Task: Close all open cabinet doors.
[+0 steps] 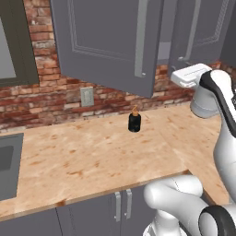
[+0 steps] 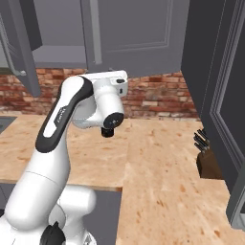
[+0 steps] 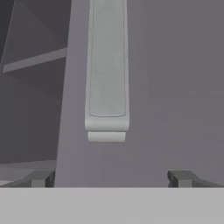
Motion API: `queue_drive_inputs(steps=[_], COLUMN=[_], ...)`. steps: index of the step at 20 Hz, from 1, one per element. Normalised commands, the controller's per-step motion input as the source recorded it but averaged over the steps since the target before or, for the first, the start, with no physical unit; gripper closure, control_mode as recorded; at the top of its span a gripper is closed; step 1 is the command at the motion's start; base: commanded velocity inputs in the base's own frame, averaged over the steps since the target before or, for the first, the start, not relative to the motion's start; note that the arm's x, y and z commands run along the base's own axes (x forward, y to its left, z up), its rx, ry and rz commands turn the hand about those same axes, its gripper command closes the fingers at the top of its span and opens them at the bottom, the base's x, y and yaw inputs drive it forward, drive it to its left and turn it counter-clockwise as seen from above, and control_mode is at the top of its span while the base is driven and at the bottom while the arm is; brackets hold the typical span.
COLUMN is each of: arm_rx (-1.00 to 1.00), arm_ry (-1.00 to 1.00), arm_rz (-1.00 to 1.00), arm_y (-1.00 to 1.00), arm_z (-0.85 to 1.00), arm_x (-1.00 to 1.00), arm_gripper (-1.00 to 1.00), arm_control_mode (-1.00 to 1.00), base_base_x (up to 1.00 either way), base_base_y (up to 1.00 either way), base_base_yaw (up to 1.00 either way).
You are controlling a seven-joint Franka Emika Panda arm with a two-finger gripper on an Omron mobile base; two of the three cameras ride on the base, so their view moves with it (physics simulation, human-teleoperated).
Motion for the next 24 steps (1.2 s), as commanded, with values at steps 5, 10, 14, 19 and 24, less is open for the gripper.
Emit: queue_drive_inputs(steps=[5,10,14,19,24], arm_rx=[0.00,0.00,0.00,0.00,0.00], arm_ry=[0.00,0.00,0.00,0.00,0.00], arm_rz=[0.01,0.00,0.00,0.00,0.00], arm_y=[0.00,0.00,0.00,0.00,0.00], arm_z=[0.00,0.00,0.00,0.00,0.00], arm_x=[0.31,0.33,0.29,0.28,0.26], arm_gripper=[-1.00,-1.00,-1.00,-1.00,-1.00], arm_control_mode=[-1.00,-1.00,-1.00,-1.00,-1.00], base_base_x=[0.00,0.00,0.00,0.00,0.00], base_base_y=[0.00,0.00,0.00,0.00,0.00], base_base_yaw=[0.00,0.00,0.00,0.00,0.00])
